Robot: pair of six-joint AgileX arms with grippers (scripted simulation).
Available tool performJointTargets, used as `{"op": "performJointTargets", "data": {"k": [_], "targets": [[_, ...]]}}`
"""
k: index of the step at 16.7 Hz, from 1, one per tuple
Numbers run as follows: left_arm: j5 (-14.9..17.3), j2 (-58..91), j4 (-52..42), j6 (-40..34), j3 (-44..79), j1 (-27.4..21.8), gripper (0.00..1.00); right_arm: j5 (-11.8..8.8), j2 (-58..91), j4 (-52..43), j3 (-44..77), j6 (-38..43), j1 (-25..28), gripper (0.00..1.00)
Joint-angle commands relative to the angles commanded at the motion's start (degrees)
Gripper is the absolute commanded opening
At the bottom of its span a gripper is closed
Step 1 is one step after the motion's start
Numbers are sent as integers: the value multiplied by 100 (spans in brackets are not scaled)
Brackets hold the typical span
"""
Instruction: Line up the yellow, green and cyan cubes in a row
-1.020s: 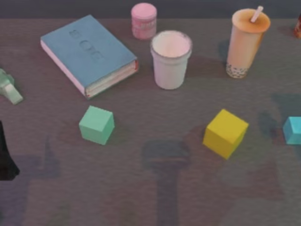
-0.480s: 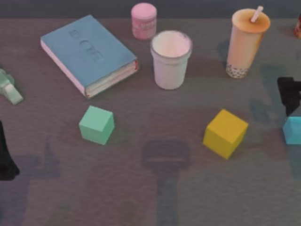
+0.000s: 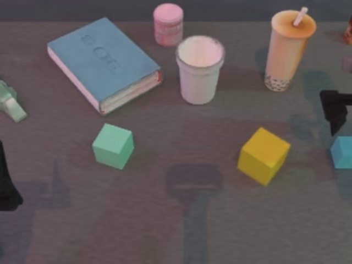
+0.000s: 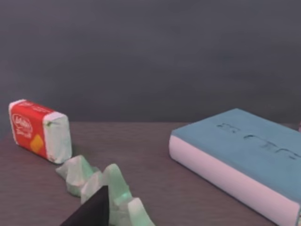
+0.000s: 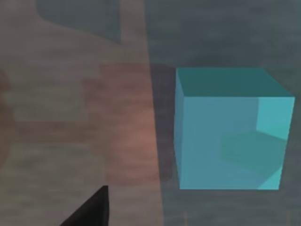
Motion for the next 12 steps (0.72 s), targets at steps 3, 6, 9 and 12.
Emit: {"op": "performJointTargets", "data": {"k": [3,6,9,12], "targets": [[0,0,0,0,0,0,100,0,98,226,-155,-8,16,100],[0,0,0,0,0,0,100,2,373,908,-530,4,28,100],[0,0,0,0,0,0,100,4,666,1612,-919,19,38,100],[0,0,0,0,0,0,100,4,787,1837,-1062,25,43,100]]}}
